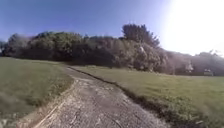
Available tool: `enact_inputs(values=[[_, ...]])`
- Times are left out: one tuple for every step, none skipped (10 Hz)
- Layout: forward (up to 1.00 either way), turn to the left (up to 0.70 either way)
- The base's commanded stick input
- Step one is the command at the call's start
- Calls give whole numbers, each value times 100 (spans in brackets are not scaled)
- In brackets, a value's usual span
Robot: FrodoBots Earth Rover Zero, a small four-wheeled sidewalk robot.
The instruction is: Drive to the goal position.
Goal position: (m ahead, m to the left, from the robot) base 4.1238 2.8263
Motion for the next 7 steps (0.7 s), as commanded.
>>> enact_inputs(values=[[50, 0], [50, 0], [50, 0], [50, 0], [50, 0], [50, 0], [50, 0]])
